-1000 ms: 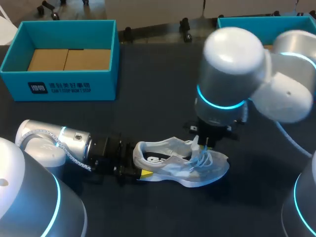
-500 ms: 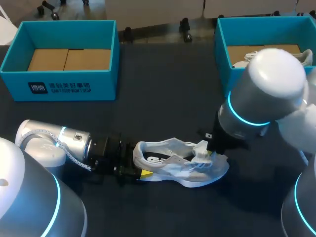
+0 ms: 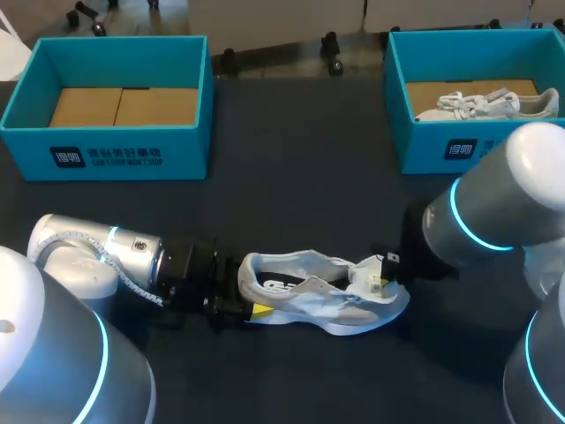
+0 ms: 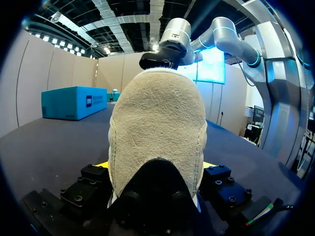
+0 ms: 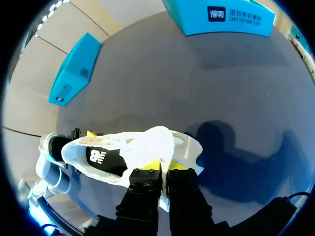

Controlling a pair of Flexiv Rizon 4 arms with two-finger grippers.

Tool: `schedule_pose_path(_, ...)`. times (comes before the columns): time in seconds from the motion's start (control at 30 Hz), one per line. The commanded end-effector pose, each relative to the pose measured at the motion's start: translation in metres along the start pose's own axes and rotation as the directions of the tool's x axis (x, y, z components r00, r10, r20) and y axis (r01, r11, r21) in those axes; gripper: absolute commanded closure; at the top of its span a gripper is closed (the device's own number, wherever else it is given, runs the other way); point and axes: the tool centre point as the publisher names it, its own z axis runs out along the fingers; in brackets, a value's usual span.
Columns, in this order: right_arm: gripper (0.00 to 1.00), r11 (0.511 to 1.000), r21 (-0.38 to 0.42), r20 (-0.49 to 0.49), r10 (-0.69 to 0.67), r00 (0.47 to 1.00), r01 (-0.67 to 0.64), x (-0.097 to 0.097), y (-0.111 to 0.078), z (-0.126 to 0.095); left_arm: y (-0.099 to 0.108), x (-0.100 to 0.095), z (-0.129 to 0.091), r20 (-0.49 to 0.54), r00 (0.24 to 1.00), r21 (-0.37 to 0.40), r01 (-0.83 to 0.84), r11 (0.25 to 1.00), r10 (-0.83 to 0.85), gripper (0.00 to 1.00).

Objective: Take the shoe out of the shoebox, open the shoe tongue, remove and reinsert the insole, then place the shoe into the shoebox

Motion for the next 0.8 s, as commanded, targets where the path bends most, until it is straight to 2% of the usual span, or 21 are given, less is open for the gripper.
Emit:
schedule_pose_path(0.03,0.93,1.0,-0.003,-0.313,-0.001,0.95,0.0,-0.01,-0.006,0.001,0.002,-0.001,-0.001,-0.001,1.0,-0.003,0.001,1.0,-0.001,1.0)
schedule_pose_path(0.1,0.86,1.0,-0.002,-0.323,0.007,0.946,-0.008,-0.012,-0.009,0.001,0.002,-0.001,-0.001,-0.001,1.0,-0.003,0.001,1.0,-0.001,1.0)
schedule_pose_path(0.17,0.75,1.0,0.013,-0.321,0.023,0.947,-0.019,-0.014,-0.011,0.0,0.002,-0.001,-0.001,-0.001,1.0,-0.003,0.001,1.0,-0.001,1.0)
schedule_pose_path(0.27,0.45,0.999,0.03,-0.305,0.045,0.951,-0.037,-0.014,-0.014,-0.006,0.002,-0.001,-0.001,-0.001,1.0,-0.003,0.001,1.0,-0.001,1.0)
schedule_pose_path(0.3,0.29,0.999,0.034,-0.293,0.049,0.955,-0.041,-0.013,-0.015,-0.009,0.002,-0.001,-0.001,-0.001,1.0,-0.003,0.001,1.0,-0.001,1.0)
schedule_pose_path(0.4,0.24,0.998,0.038,-0.247,0.065,0.967,-0.058,-0.009,-0.016,-0.022,0.002,-0.001,-0.001,-0.001,1.0,-0.003,0.001,1.0,-0.001,1.0)
schedule_pose_path(0.63,0.27,0.999,0.048,-0.105,0.013,0.994,-0.008,0.021,-0.007,-0.068,0.002,-0.001,-0.001,-0.001,1.0,-0.003,0.001,1.0,-0.001,1.0)
schedule_pose_path(0.8,0.31,0.997,0.061,-0.018,-0.044,0.999,0.046,0.044,0.002,-0.093,0.002,-0.001,-0.001,-0.001,1.0,-0.003,0.001,1.0,-0.001,1.0)
